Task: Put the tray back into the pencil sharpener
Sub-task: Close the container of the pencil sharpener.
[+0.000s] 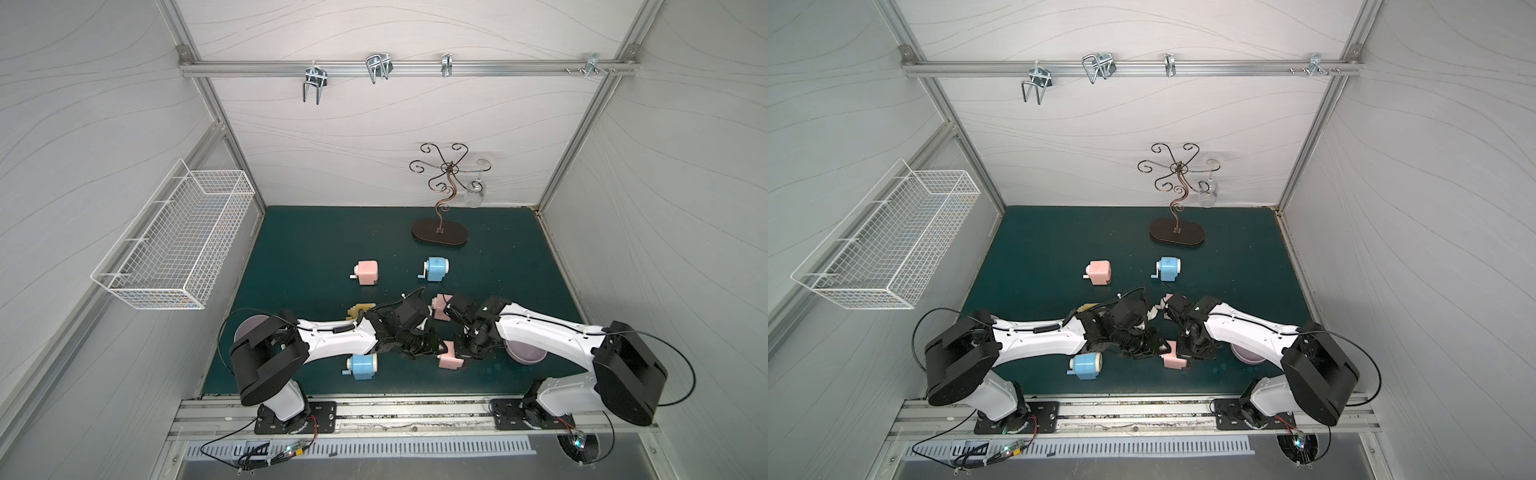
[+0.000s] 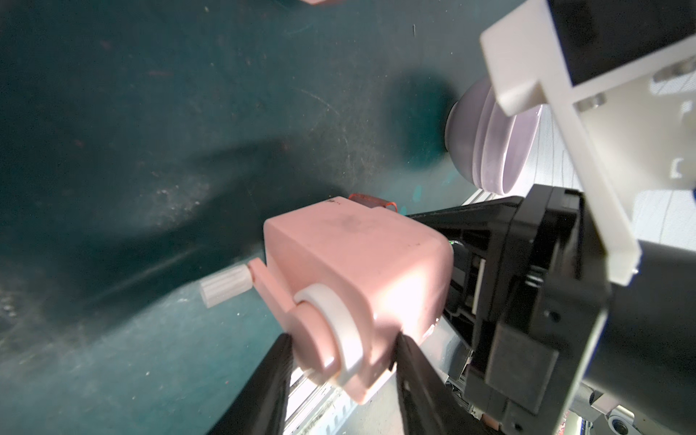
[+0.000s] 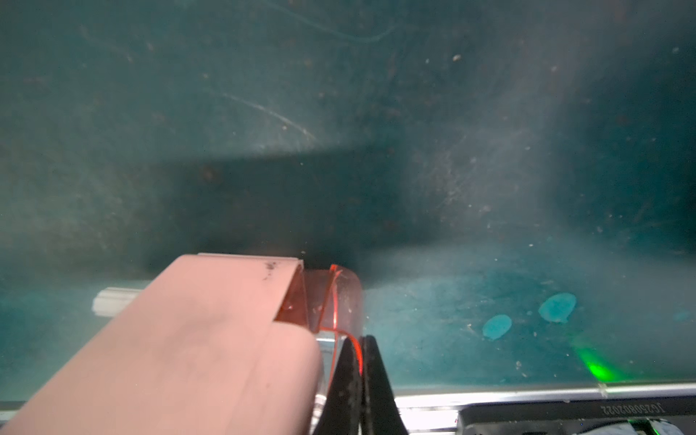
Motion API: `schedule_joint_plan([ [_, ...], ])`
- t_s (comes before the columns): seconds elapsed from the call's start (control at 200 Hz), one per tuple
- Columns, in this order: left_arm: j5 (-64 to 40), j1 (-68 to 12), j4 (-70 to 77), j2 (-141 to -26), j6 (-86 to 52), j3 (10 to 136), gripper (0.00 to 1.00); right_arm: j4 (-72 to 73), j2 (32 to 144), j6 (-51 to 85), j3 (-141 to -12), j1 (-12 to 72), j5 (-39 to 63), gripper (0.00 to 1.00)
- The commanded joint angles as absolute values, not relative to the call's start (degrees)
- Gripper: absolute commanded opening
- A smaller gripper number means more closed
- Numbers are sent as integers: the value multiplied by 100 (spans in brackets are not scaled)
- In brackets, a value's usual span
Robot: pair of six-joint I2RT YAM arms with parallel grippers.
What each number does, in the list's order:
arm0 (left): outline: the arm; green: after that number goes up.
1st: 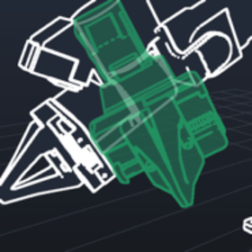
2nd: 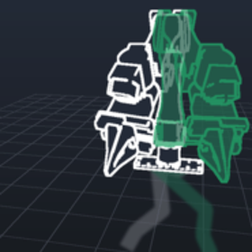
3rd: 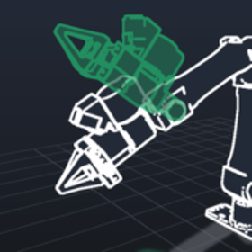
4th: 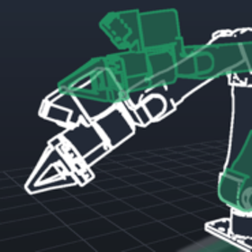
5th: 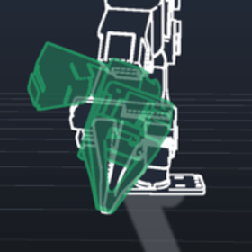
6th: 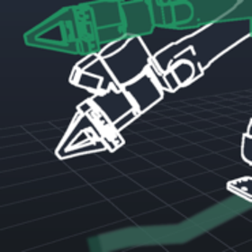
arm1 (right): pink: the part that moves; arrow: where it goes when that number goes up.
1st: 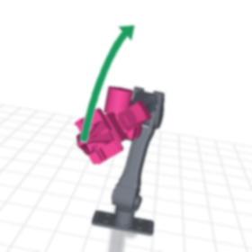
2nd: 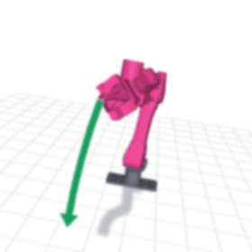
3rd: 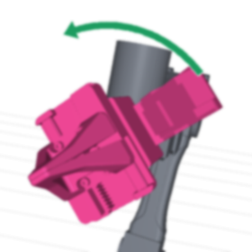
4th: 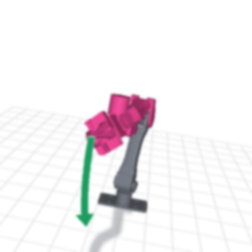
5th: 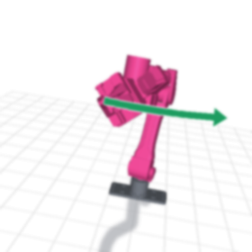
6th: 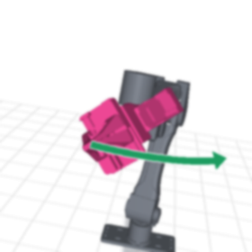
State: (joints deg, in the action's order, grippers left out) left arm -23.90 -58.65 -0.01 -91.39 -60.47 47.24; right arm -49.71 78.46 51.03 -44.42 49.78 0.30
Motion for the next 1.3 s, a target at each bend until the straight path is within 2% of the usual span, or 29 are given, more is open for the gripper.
schedule_joint_plan([
  [0.0, -2355, -5902, -180, -9376, -6073, 4856, 47, -4694, 7622, 5084, -4461, 4958, 398, 0],
  [0.36, -2355, -5902, -193, -9403, -6081, 4860, 47, -4403, 7561, 5090, -4307, 4935, 623, 0],
  [0.66, -2329, -5902, -219, -9378, -6090, 4854, 47, -4875, 7215, 5117, -4368, 4813, 292, 9],
  [1.296, -2312, -5903, -267, -9402, -6100, 4906, 47, -5413, 6779, 5048, -4479, 4554, 178, 13],
])
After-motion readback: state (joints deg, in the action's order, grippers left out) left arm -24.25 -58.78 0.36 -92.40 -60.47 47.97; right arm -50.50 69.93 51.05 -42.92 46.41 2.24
